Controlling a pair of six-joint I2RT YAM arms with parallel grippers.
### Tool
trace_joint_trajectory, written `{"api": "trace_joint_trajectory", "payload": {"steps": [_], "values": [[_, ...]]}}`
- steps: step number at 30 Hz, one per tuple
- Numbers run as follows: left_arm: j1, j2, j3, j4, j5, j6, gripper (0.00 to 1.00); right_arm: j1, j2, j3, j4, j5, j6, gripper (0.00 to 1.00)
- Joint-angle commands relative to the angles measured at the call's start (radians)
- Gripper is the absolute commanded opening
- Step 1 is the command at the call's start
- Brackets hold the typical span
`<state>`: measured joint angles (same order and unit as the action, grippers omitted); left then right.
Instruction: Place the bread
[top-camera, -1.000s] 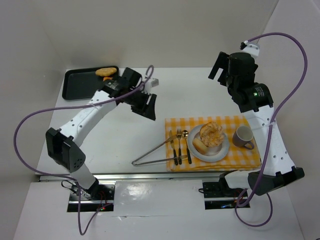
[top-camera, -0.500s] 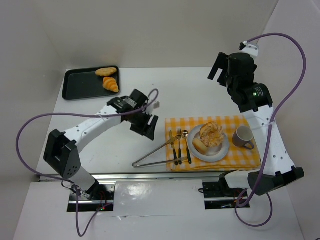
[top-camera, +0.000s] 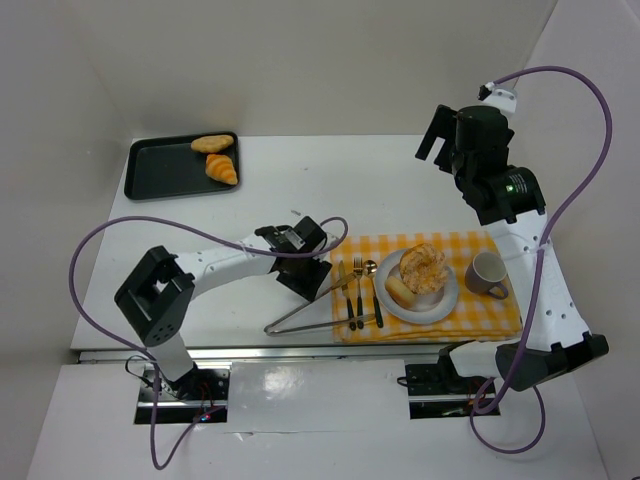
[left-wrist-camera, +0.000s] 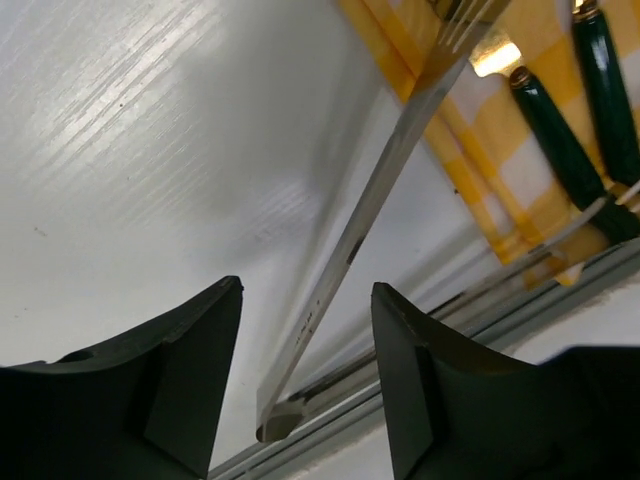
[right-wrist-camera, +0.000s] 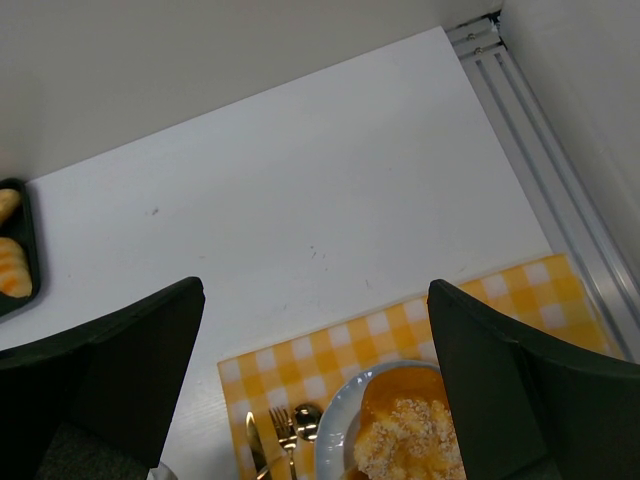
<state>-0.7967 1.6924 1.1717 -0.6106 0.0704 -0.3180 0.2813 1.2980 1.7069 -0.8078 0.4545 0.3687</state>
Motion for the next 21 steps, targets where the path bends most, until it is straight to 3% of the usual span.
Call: {"api": "trace_joint_trajectory", "payload": {"steps": [1,7,10,12,16,21], "values": [[-0.010,0.032,-0.021,0.063,-0.044,0.005,0.66,-0.005,-0.016,-0.003,0.033,0.006,-0.005,1.00],[-0.010,0.082,-0.021,0.086,0.003,0.005,0.55,-0.005,-0.016,-0.003,0.033,0.015,-0.014,1.00],[-0.019,0.082,-0.021,0.097,0.003,0.005,0.38,-0.005,-0.016,-0.003,0.033,0.015,-0.014,1.00],[-0.019,0.073,-0.011,0.097,0.003,0.005,0.21,-0.005,-0.016,-0.003,0.033,0.015,-0.014,1.00],[-0.019,0.036,0.029,0.043,0.022,0.040,0.01,-0.005,-0.016,-0.003,0.033,0.015,-0.014,1.00],[-0.019,-0.042,0.091,-0.037,0.031,0.079,0.00,-0.005,-0.006,0.007,0.033,0.015,-0.014,1.00]]}}
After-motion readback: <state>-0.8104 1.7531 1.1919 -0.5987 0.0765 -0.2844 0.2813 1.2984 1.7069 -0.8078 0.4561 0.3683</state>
